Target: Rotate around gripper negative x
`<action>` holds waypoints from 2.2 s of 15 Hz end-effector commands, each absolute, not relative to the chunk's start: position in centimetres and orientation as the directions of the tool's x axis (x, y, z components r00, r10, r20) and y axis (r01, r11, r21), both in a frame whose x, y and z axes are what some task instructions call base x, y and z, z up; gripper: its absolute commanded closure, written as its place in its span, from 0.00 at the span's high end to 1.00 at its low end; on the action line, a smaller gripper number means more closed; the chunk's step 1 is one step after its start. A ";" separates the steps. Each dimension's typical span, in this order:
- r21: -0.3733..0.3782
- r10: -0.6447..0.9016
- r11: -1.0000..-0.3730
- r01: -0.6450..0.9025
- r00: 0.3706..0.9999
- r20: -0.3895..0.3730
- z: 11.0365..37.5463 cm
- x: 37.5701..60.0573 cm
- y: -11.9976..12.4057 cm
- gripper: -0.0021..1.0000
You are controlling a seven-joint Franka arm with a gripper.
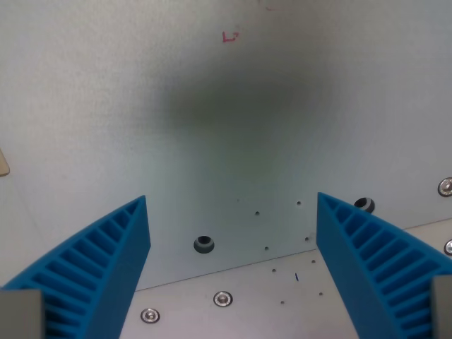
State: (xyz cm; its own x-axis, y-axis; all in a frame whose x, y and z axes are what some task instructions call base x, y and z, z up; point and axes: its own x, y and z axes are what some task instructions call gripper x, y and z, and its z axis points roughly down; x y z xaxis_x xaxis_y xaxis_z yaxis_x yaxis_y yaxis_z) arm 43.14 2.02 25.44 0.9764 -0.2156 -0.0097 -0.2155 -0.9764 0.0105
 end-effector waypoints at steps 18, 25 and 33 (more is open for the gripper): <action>0.218 -0.216 -0.953 -0.210 0.976 -0.005 25.7 43.2 2.0 1.00; 0.297 -0.216 -0.933 -0.205 0.976 -0.005 25.7 43.2 2.0 1.00; 0.384 -0.216 -0.902 -0.197 0.976 -0.005 25.7 43.2 2.0 1.00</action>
